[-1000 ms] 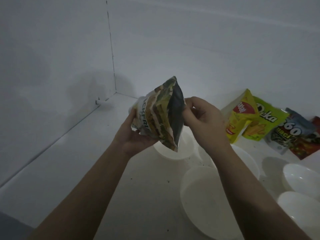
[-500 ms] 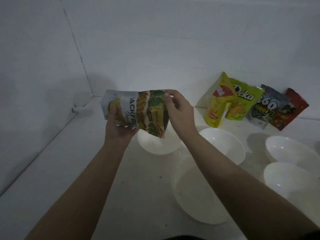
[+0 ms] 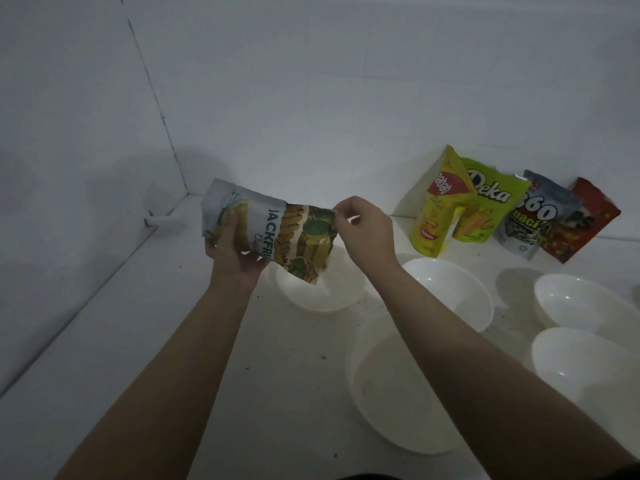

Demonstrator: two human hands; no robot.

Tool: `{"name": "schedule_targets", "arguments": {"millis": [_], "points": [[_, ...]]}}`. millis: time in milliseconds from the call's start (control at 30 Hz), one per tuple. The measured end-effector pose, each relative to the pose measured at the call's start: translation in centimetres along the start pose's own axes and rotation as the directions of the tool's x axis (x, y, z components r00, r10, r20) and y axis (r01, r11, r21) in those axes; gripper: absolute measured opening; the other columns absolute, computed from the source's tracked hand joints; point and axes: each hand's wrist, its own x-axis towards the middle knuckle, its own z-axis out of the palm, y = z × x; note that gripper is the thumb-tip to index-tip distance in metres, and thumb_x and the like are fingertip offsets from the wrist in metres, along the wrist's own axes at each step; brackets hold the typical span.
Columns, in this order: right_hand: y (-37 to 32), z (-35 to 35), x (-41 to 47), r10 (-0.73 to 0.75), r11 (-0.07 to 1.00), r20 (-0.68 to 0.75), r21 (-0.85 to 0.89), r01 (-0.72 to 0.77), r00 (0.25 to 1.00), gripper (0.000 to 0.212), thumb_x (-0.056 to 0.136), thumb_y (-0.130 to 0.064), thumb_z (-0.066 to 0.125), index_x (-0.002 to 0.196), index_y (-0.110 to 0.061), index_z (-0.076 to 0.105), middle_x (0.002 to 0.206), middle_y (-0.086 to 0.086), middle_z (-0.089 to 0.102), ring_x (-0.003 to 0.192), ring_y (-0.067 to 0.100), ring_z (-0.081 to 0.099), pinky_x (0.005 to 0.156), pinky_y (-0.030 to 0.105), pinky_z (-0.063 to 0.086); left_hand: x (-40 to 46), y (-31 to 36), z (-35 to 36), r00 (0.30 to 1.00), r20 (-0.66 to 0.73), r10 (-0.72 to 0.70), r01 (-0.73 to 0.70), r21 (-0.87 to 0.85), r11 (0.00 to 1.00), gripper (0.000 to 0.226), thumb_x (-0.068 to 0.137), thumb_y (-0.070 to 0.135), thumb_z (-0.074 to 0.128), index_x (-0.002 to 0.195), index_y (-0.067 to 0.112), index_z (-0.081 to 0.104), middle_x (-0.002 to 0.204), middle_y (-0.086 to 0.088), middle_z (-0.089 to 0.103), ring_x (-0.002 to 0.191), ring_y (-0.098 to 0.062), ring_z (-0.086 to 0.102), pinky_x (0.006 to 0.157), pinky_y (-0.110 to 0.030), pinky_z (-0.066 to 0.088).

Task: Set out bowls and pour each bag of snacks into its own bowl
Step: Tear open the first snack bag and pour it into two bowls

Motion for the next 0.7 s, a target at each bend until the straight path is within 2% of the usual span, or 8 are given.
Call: {"name": "schedule_targets", "arguments": {"millis": [167, 467, 600, 700], "points": [[1.2, -0.4, -0.1, 0.095, 0.995, 0.051, 0.024, -0.097, 0.994, 0.011, 0.090, -0.023, 0.062, 0.085, -0.023, 0.071, 0.085, -0.013, 0.068, 0.083, 0.009, 0.062, 0.079, 0.034, 0.053, 0.9, -0.2, -0.4, 0.998, 0.028, 0.059, -0.060, 0.050, 0.997, 0.077, 0.083, 0.023, 0.075, 0.145, 0.039, 0.032, 0.130, -0.009, 0.055, 0.113, -0.038, 0.058, 0.082, -0.066, 0.051], [1.6, -0.2, 0.5, 0.055, 0.997, 0.080, 0.049, -0.059, 0.995, 0.010, 0.091, -0.025, 0.066, 0.086, -0.024, 0.074, 0.084, -0.013, 0.069, 0.072, 0.003, 0.058, 0.062, 0.021, 0.040, 1.5, 0.2, -0.6, 0.997, 0.031, 0.072, -0.074, 0.070, 0.995, 0.079, 0.083, 0.021, 0.075, 0.145, 0.039, 0.030, 0.132, -0.010, 0.054, 0.114, -0.037, 0.057, 0.080, -0.065, 0.052], [1.7, -0.4, 0.7, 0.029, 0.998, 0.092, 0.057, -0.034, 0.995, 0.010, 0.091, -0.024, 0.067, 0.091, -0.022, 0.077, 0.085, -0.012, 0.071, 0.067, -0.001, 0.054, 0.062, 0.019, 0.040, 1.5, 0.5, -0.7, 0.996, 0.044, 0.078, -0.081, 0.070, 0.994, 0.081, 0.077, 0.020, 0.078, 0.144, 0.036, 0.034, 0.134, -0.011, 0.054, 0.117, -0.040, 0.056, 0.079, -0.064, 0.052], [1.9, -0.6, 0.7, 0.042, 0.998, 0.099, 0.047, -0.046, 0.994, 0.011, 0.090, -0.025, 0.068, 0.092, -0.023, 0.079, 0.087, -0.012, 0.071, 0.067, 0.000, 0.053, 0.065, 0.022, 0.043, 1.6, 0.6, -0.6, 0.996, 0.039, 0.083, -0.085, 0.062, 0.994, 0.077, 0.083, 0.017, 0.075, 0.144, 0.038, 0.032, 0.132, -0.009, 0.054, 0.117, -0.038, 0.055, 0.080, -0.062, 0.053]]}}
